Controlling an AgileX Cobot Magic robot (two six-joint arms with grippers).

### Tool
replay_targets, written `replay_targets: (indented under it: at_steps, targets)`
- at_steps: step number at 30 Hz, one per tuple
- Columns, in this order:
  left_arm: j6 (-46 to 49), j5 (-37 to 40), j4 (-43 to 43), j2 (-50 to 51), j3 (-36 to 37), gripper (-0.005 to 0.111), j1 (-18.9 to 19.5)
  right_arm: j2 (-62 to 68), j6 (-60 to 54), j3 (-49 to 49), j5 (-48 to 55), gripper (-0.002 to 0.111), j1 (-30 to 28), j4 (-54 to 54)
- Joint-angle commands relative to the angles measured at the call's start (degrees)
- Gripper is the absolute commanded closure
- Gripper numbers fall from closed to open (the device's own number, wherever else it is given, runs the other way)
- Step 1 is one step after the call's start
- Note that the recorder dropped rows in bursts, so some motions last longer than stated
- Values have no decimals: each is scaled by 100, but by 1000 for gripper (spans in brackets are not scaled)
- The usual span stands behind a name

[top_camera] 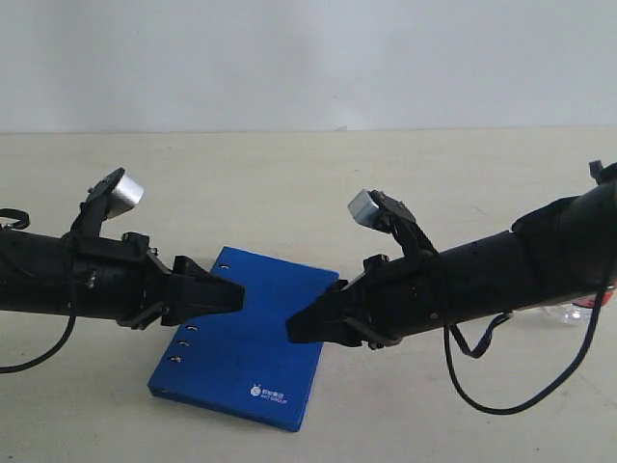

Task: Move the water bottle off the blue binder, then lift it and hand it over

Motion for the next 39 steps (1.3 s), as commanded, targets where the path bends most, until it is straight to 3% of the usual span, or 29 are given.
replay_targets:
  at_steps: [1, 5, 9, 10, 11, 13, 18, 25, 31, 34, 39]
  targets:
    - [30, 100, -22, -56, -22, 51, -17, -5, 63, -173, 417, 81, -21, 14]
    - [30, -99, -11, -56, -22, 51, -17, 104, 424, -432, 611, 81, -21, 14]
    - [-81, -1286, 4, -45, -22, 51, 20, 104, 1414, -455, -588, 79, -21, 14]
    - [-151, -1230, -8, -29, -22, 51, 53, 104, 1575, -455, -772, 75, -21, 14]
    - [-152, -1189, -8, 41, -22, 51, 53, 127, 1763, -455, -831, 63, -21, 14]
    - [-152, -1200, -19, 318, -26, 51, 53, 259, 1764, -455, -253, 57, -21, 14]
    - [-241, -547, -21, 1058, -84, 51, 53, 671, 1700, -455, 224, 57, -21, 14]
    - [-198, -371, -22, 1058, -262, 51, 53, 681, 1585, -455, 57, 57, -21, 14]
    - [227, 687, -22, 1222, -262, 51, 53, 878, 1596, -455, 321, 57, -21, 14]
    - [303, 843, -22, 1334, -262, 51, 53, 968, 1554, -455, 347, 57, -21, 14]
    - [303, 675, -22, 1360, -262, 51, 53, 819, 1009, -468, 904, 73, -49, 14]
